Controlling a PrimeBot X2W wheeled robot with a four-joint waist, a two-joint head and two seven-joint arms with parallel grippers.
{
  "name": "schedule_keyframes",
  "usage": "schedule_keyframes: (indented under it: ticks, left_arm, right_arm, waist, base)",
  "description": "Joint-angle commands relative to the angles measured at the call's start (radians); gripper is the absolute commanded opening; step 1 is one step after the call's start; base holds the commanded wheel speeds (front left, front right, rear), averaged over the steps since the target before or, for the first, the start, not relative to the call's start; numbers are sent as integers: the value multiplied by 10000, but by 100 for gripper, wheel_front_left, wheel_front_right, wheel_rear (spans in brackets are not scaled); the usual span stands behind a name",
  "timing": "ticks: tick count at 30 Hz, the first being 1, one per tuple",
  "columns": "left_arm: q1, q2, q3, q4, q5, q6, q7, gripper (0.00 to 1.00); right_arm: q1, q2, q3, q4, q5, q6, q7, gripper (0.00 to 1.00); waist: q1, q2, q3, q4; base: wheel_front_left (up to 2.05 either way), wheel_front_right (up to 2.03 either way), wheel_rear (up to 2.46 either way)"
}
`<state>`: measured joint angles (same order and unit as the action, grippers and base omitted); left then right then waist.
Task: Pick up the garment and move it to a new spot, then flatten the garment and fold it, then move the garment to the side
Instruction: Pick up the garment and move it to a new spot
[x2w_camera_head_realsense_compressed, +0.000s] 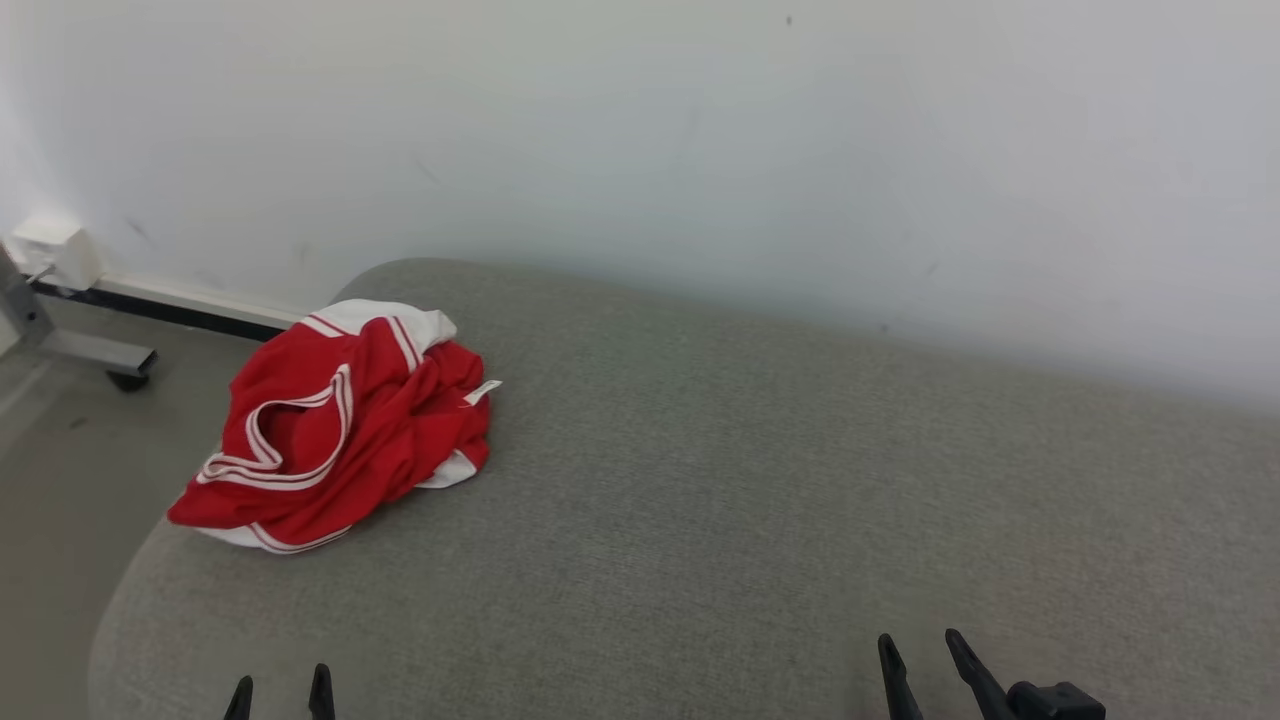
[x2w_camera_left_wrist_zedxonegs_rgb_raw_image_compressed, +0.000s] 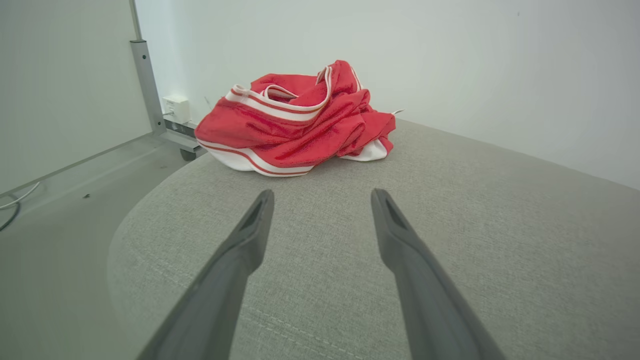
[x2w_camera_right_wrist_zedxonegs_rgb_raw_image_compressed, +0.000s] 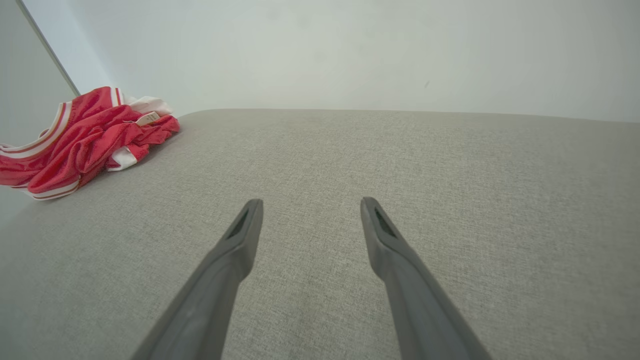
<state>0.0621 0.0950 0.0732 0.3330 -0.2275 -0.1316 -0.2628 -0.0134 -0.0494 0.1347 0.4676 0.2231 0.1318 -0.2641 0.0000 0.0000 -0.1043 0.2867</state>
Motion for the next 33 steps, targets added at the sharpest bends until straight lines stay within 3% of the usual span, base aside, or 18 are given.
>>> schedule_keyframes:
  ticks: [1, 6, 11, 23, 33]
  left_arm:
    - [135, 54, 43, -56, 45, 18, -31, 100]
    - [188, 97, 98, -96, 74, 18, -31, 100]
    - [341, 11, 489, -325, -20, 18, -31, 100]
    - [622, -210, 1206, -701, 46, 18, -33, 100]
    - [171, -29, 1001, -503, 65, 18, -31, 100]
  right_arm:
    - [71, -16, 38, 6, 49, -21, -7, 100]
    - [64, -16, 42, 26, 68, -21, -8, 100]
    - [-219, -19, 302, 30, -22, -21, -7, 100]
    - [-629, -18, 626, 252, -69, -21, -7, 100]
    - [-397, -18, 512, -159, -192, -21, -8, 100]
  waist:
    - [0, 0, -40, 848]
    - [0, 0, -8, 1547]
    - [0, 0, 212, 1775]
    - [0, 0, 406, 1927]
    - [0, 0, 361, 1890]
  base:
    - [0, 0, 0]
    - [0, 0, 0]
    - [0, 0, 0]
    - [0, 0, 0]
    - [0, 0, 0]
